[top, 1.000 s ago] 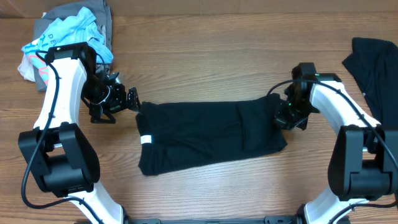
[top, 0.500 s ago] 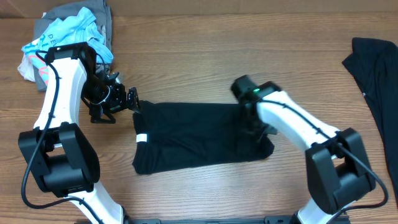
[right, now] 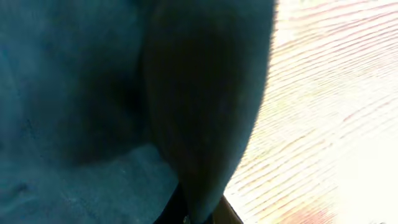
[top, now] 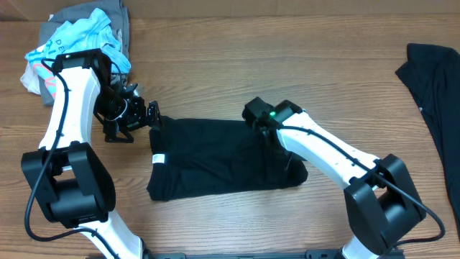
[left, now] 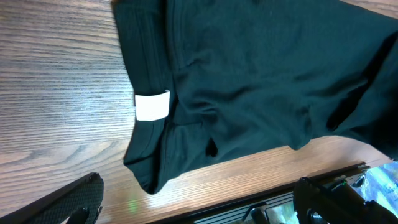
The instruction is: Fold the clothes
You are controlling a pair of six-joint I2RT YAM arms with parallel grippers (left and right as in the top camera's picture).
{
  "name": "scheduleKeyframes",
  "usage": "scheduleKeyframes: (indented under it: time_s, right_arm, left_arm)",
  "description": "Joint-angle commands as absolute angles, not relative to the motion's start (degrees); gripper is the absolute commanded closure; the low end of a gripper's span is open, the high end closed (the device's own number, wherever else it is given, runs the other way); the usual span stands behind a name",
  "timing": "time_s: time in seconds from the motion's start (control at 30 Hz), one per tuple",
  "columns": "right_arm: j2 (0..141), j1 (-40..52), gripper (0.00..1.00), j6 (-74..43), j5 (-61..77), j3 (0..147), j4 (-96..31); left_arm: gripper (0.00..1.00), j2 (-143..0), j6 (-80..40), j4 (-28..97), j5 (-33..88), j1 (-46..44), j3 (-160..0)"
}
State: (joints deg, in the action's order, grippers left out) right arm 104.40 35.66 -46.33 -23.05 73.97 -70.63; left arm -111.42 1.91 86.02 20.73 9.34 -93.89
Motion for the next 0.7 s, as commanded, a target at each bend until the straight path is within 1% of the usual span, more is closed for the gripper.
scheduleKeyframes:
  time_s: [0.0, 0.17, 0.53, 0.57, 0.63, 0.67]
  right_arm:
    - [102.32, 36.36, 0.96, -47.64, -23.11, 78.11, -70.78]
    - [102.32, 38.11, 0.96, -44.75, -15.68, 78.87, -67.00]
    - [102.78, 44.23, 0.95, -44.99, -9.10, 78.70, -59.27]
    - [102.78, 44.66, 0.93, -44.99, -9.08, 78.70, -58.94]
    - [102.78, 45.34, 0.87, -44.99, -9.04, 78.59, -58.19]
    - [102.78, 45.56, 0.80, -45.01, -8.78, 78.24, -57.52]
  left_arm:
    - [0.00, -109.97, 2.79, 85.69, 20.36, 8.95, -93.84]
    - [0.00, -109.97, 2.79, 85.58, 20.36, 8.97, -93.84]
    - [0.00, -109.97, 2.79, 85.91, 20.36, 8.97, -93.84]
    - [0.00, -109.97, 2.79, 85.91, 20.36, 8.97, -93.84]
    - [0.00, -109.97, 2.79, 85.91, 20.36, 8.95, -93.84]
    - [0.00, -109.97, 2.79, 85.93, 20.36, 8.97, -93.84]
